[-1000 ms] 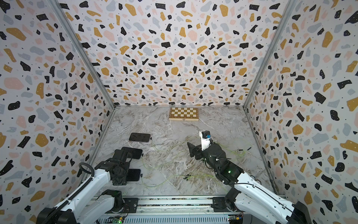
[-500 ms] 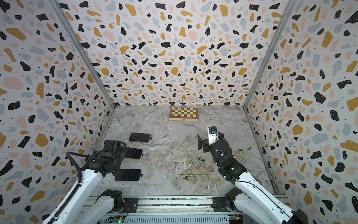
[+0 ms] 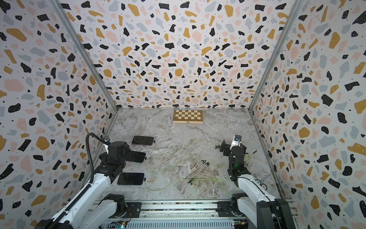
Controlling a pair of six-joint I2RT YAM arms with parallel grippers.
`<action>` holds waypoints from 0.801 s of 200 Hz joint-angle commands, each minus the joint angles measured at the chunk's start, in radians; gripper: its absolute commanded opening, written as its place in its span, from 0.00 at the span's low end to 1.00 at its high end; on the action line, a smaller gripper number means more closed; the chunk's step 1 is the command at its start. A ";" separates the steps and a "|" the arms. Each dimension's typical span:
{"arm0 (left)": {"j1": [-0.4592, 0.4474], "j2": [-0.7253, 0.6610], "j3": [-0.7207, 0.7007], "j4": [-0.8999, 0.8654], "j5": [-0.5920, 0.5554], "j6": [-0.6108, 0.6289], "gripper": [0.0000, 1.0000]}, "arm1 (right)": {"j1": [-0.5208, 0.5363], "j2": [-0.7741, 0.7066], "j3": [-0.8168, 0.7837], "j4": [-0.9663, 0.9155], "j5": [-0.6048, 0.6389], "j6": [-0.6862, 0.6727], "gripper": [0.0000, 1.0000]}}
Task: Plug wired earphones into phones
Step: Reset both arms
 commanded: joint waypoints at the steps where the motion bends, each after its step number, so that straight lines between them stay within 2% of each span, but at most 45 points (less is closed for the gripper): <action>1: 0.004 0.044 -0.025 0.215 -0.031 0.145 0.99 | -0.043 0.081 -0.021 0.162 0.029 0.012 1.00; 28: 0.004 0.182 -0.047 0.286 -0.007 0.187 0.99 | -0.052 0.170 -0.042 0.264 -0.001 -0.026 1.00; 40: 0.005 0.247 -0.058 0.352 -0.038 0.189 0.99 | -0.051 0.185 -0.045 0.309 -0.040 -0.067 1.00; 53: 0.008 0.273 -0.009 0.273 0.000 0.193 0.99 | -0.053 0.202 -0.060 0.384 -0.061 -0.098 1.00; 65: 0.008 0.304 -0.013 0.349 0.035 0.220 0.99 | -0.053 0.225 -0.070 0.449 -0.065 -0.127 1.00; 79: 0.008 0.328 -0.023 0.442 0.050 0.250 0.99 | -0.063 0.271 -0.088 0.542 -0.148 -0.156 1.00; 109: 0.009 0.380 -0.082 0.715 0.207 0.341 0.99 | -0.059 0.432 -0.109 0.748 -0.239 -0.195 0.99; 123: 0.013 0.435 -0.099 0.793 0.295 0.385 0.99 | -0.065 0.415 -0.064 0.620 -0.269 -0.200 1.00; 136: 0.014 0.502 -0.082 0.839 0.288 0.390 0.99 | -0.066 0.435 -0.048 0.616 -0.279 -0.204 1.00; 151: 0.022 0.470 -0.080 0.776 0.303 0.370 0.99 | -0.066 0.436 -0.039 0.602 -0.284 -0.204 1.00; 160: 0.029 0.476 -0.093 0.812 0.309 0.368 0.99 | -0.066 0.432 -0.031 0.581 -0.284 -0.204 0.99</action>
